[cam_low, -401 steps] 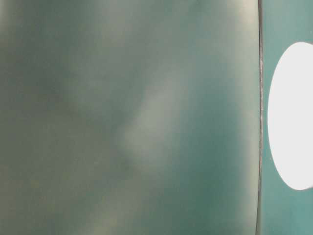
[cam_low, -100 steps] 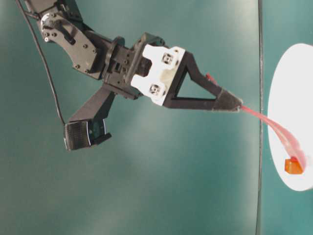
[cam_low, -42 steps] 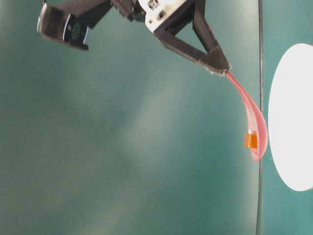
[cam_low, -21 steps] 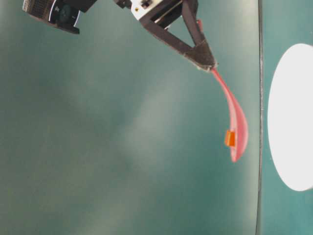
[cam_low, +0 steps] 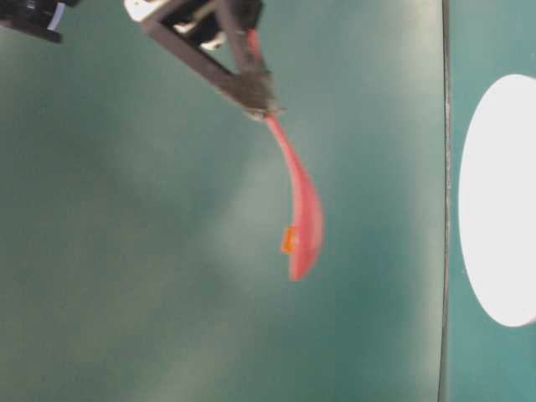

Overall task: Grip the spoon and scoop the red block from the bowl with right arm.
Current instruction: 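Scoop the red cube onto the spoon and lift it with the right gripper, then hold the spoon with the red cube raised above the bowl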

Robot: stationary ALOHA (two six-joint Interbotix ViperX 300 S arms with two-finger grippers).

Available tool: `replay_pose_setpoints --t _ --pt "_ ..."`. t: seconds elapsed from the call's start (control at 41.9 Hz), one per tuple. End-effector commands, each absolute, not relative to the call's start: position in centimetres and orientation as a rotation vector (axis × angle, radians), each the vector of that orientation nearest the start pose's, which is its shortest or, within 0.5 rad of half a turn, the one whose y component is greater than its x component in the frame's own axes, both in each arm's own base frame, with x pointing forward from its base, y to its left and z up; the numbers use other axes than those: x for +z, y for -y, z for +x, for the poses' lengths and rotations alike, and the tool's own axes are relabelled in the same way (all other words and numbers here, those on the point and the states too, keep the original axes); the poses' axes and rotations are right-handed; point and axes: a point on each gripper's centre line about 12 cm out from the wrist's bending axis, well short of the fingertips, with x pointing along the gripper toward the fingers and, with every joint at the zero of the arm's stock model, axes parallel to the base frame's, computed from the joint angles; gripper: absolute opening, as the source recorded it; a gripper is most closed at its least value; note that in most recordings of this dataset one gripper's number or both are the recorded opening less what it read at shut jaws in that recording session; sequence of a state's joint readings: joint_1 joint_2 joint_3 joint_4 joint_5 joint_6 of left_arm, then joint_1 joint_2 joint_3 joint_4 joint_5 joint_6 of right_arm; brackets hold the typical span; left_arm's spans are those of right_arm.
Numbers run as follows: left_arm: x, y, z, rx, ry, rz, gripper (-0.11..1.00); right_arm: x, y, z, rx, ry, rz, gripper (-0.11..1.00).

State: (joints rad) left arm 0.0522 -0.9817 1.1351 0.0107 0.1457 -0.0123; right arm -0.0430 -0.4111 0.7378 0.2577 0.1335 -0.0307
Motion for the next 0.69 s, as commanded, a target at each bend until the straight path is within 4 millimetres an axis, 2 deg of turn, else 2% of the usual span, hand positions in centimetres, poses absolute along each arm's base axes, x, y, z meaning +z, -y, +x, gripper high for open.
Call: replay_pose_setpoints --t 0.0,0.669 --pt "27.04 -1.04 19.57 0.054 -0.281 -0.007 0.01 30.14 0.82 32.39 -0.046 -0.404 0.239 0.24" --pt "27.32 -1.03 19.37 0.054 -0.270 -0.011 0.01 30.33 0.74 32.24 -0.040 -0.419 0.236 0.24"
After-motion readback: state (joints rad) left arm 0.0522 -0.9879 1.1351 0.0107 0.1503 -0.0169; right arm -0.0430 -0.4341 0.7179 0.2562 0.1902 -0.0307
